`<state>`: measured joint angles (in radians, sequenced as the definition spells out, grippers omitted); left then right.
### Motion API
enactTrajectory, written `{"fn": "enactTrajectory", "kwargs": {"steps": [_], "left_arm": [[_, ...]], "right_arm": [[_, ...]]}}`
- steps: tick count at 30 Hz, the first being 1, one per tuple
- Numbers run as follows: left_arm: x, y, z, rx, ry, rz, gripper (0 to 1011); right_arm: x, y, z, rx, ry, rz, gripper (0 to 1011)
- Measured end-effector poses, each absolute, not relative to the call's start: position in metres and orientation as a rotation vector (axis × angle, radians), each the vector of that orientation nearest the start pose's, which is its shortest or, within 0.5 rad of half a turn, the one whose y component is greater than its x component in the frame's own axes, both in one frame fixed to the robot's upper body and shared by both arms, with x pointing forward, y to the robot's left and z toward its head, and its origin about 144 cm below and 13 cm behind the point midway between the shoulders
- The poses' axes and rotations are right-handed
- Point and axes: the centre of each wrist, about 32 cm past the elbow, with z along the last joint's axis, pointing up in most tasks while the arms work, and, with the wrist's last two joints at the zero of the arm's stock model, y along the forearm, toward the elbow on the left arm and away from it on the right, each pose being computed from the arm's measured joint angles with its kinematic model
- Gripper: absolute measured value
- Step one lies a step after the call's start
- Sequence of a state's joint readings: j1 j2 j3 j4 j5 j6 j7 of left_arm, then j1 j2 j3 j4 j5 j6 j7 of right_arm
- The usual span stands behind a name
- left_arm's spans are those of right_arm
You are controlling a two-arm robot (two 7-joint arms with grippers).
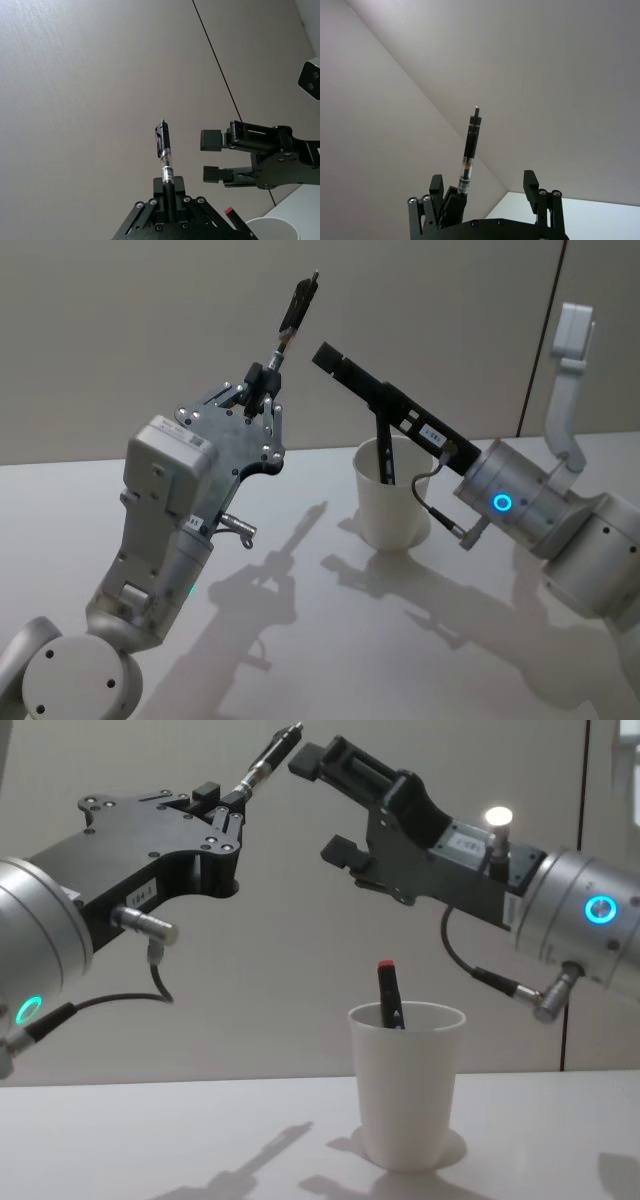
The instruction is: Place the pen into the pen holder.
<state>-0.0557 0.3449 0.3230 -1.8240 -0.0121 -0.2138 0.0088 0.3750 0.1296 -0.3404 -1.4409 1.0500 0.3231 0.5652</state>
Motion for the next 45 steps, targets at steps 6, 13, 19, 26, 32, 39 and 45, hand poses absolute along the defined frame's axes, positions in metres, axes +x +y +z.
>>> {"fn": "enactTrajectory", "kwargs": {"steps": [6,13,19,26,32,39,45], "left_arm": [[0.447,0.206,1.220,-0.149,-0.540,1.152,117],[0.447,0.207,1.220,-0.150,-0.546,1.149,117],[0.447,0.207,1.220,-0.149,-0.548,1.148,117],[0.447,0.207,1.220,-0.150,-0.549,1.147,117],[0.448,0.208,1.220,-0.150,-0.550,1.146,116],[0.448,0.208,1.220,-0.150,-0.551,1.146,117],[0.448,0.208,1.220,-0.150,-0.552,1.146,117]], "right_arm": [[0.545,-0.155,1.226,0.569,0.625,-0.422,1003],[0.546,-0.146,1.228,0.593,0.656,-0.409,1003],[0.549,-0.137,1.229,0.606,0.668,-0.409,1004],[0.553,-0.129,1.229,0.612,0.678,-0.410,1003],[0.556,-0.123,1.228,0.615,0.684,-0.410,1003],[0.559,-0.118,1.228,0.619,0.689,-0.399,1003],[0.561,-0.116,1.228,0.623,0.688,-0.385,1003]]}}
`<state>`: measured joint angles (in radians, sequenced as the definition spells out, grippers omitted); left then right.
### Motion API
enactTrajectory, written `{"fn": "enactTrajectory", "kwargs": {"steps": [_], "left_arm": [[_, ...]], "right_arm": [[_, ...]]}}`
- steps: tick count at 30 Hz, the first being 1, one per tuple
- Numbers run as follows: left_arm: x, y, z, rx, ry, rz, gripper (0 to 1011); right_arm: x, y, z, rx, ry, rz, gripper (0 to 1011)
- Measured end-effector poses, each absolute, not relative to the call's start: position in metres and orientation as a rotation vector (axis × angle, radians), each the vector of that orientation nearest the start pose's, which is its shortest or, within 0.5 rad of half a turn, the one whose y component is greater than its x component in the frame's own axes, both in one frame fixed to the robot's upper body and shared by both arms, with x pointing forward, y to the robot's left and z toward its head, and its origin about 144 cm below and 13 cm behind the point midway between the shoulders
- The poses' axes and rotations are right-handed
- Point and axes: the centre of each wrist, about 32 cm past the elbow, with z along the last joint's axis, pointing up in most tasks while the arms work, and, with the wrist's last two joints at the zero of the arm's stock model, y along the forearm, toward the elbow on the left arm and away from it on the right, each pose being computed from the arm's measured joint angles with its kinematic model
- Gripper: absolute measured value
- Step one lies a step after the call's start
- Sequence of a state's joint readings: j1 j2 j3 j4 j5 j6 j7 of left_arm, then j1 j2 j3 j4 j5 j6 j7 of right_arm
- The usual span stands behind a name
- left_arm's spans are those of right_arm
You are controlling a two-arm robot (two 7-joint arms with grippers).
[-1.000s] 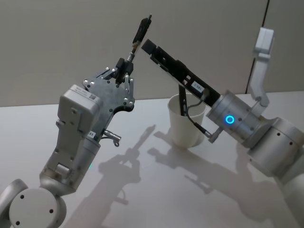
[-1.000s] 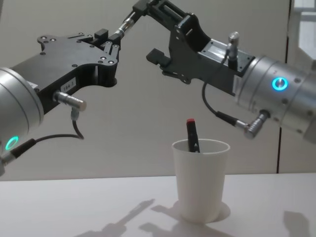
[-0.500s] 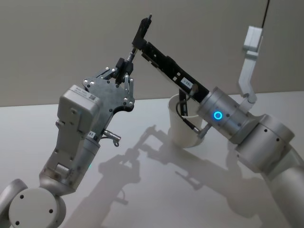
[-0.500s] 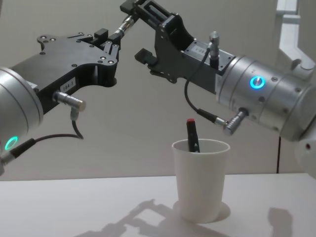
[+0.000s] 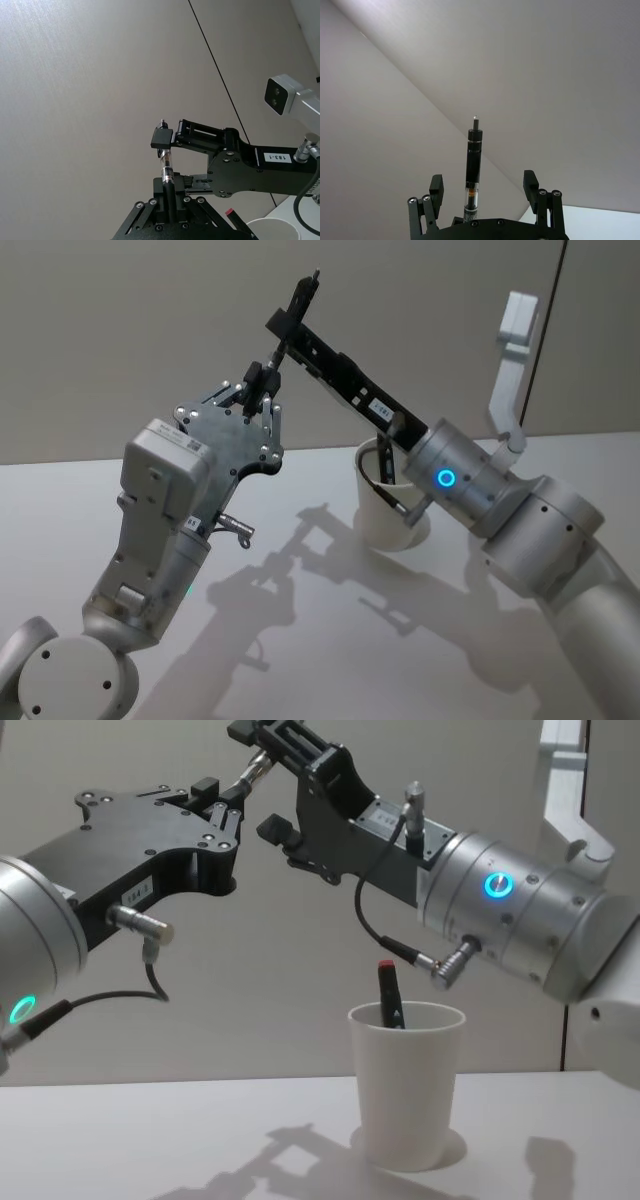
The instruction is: Place the pen into the pen holder.
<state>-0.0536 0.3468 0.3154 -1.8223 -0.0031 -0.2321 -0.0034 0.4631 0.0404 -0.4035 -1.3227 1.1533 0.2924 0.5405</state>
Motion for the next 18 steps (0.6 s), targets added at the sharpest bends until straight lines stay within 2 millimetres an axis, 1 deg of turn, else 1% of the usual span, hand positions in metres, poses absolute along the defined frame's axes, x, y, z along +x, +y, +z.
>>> {"fn": "enactTrajectory", "kwargs": {"steps": [18], "left_arm": [[0.4475,0.2077,1.2197,-0.151,-0.551,1.146,117]], "right_arm": [[0.5663,-0.1093,1.2309,0.632,0.682,-0.368,1004]]}}
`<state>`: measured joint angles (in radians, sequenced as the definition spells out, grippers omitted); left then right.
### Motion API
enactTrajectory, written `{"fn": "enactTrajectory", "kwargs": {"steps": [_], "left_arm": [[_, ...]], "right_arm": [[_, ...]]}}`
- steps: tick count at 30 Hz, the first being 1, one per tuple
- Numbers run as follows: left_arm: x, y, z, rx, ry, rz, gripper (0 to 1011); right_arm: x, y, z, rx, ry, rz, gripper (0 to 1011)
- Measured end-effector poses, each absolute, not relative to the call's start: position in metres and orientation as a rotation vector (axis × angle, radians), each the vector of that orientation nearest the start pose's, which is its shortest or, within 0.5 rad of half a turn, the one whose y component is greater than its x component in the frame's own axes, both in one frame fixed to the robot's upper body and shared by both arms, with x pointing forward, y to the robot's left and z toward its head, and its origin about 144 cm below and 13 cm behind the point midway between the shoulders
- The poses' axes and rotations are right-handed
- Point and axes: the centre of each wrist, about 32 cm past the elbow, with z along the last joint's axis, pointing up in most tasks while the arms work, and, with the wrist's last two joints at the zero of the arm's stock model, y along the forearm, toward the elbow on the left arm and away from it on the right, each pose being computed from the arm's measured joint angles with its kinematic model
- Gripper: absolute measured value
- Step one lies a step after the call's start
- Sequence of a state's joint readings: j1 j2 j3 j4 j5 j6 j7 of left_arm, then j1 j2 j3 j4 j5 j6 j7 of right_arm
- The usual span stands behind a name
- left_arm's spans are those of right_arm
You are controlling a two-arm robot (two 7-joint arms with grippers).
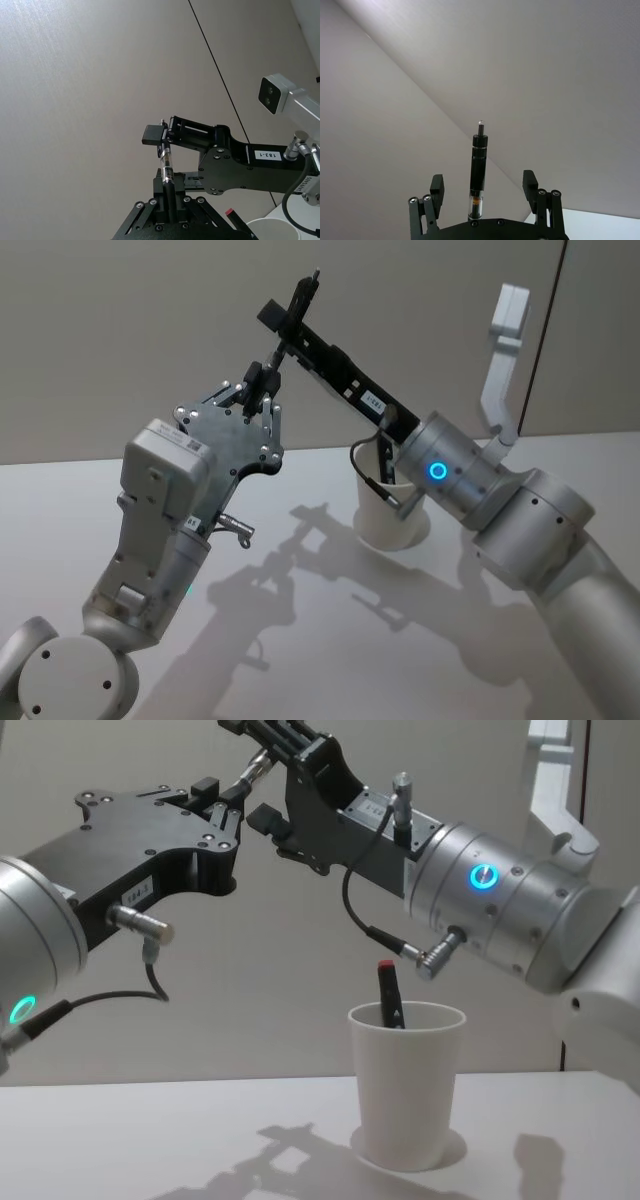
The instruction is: Place the pen into the pen holder.
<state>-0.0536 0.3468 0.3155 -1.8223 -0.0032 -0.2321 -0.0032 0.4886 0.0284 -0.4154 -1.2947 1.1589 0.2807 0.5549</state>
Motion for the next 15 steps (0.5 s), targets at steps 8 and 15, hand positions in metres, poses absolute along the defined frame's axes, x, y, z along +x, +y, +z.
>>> {"fn": "enactTrajectory", "kwargs": {"steps": [8,15], "left_arm": [[0.4475,0.2077,1.2197,-0.150,-0.551,1.146,117],[0.4475,0.2077,1.2197,-0.150,-0.551,1.146,116]], "right_arm": [[0.5673,-0.1080,1.2314,0.634,0.680,-0.365,863],[0.5679,-0.1075,1.2317,0.635,0.679,-0.365,636]]}}
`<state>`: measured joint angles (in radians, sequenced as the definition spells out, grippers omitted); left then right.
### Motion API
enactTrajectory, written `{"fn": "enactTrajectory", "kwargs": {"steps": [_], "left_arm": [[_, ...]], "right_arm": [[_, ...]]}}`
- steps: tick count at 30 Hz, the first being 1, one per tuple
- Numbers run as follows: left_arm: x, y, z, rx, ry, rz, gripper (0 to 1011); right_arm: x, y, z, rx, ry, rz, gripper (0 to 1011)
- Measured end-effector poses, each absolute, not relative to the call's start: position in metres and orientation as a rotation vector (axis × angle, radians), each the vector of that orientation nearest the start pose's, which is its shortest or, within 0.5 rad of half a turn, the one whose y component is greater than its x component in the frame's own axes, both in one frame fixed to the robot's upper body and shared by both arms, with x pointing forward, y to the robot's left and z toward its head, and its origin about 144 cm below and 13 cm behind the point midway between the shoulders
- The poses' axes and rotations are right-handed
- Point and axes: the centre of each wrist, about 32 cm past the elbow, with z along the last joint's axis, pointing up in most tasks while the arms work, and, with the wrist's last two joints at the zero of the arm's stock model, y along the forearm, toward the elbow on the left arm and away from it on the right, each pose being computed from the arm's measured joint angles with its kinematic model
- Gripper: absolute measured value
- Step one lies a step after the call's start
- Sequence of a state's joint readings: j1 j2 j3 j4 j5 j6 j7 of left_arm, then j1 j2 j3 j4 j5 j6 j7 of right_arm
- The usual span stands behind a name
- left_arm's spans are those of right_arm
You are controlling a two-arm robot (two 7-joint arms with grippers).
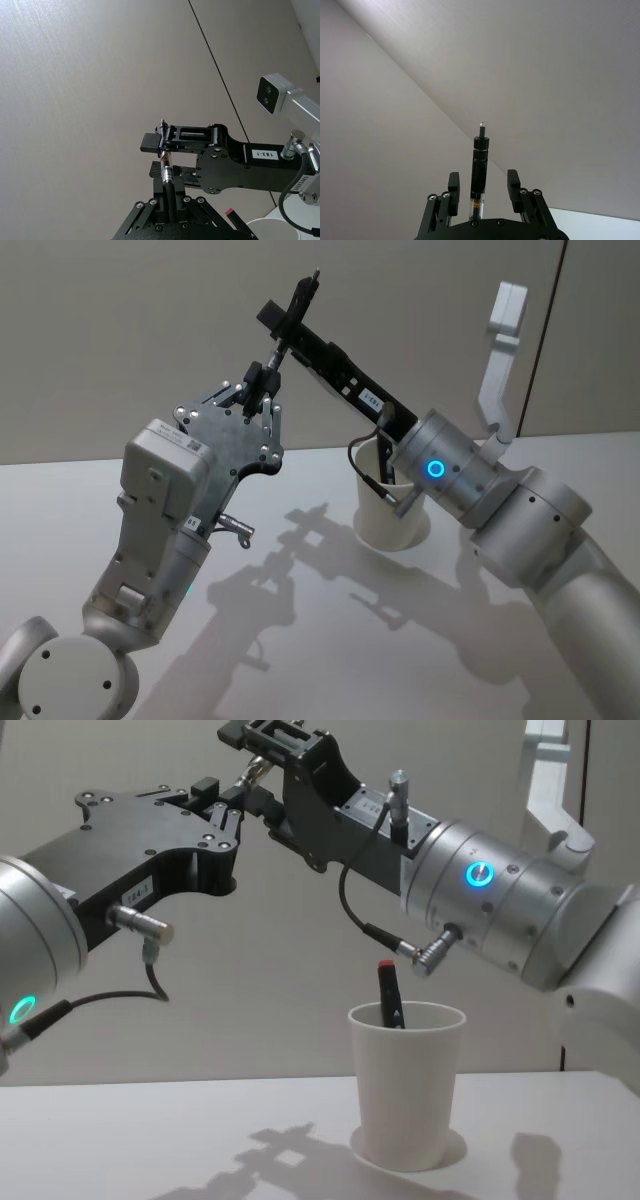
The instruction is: Place the pen into the pen holder.
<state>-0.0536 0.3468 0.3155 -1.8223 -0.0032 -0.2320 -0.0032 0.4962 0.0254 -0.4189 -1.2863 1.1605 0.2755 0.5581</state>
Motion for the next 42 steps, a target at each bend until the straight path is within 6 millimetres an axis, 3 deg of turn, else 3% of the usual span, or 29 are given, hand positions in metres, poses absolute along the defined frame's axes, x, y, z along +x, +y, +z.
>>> {"fn": "enactTrajectory", "kwargs": {"steps": [16,34,42], "left_arm": [[0.4475,0.2077,1.2197,-0.150,-0.551,1.146,116],[0.4475,0.2077,1.2198,-0.151,-0.552,1.146,121],[0.4475,0.2076,1.2201,-0.153,-0.553,1.146,345]], "right_arm": [[0.5682,-0.1067,1.2322,0.637,0.677,-0.360,153],[0.5685,-0.1070,1.2319,0.636,0.678,-0.365,148],[0.5686,-0.1072,1.2318,0.635,0.678,-0.367,147]]}}
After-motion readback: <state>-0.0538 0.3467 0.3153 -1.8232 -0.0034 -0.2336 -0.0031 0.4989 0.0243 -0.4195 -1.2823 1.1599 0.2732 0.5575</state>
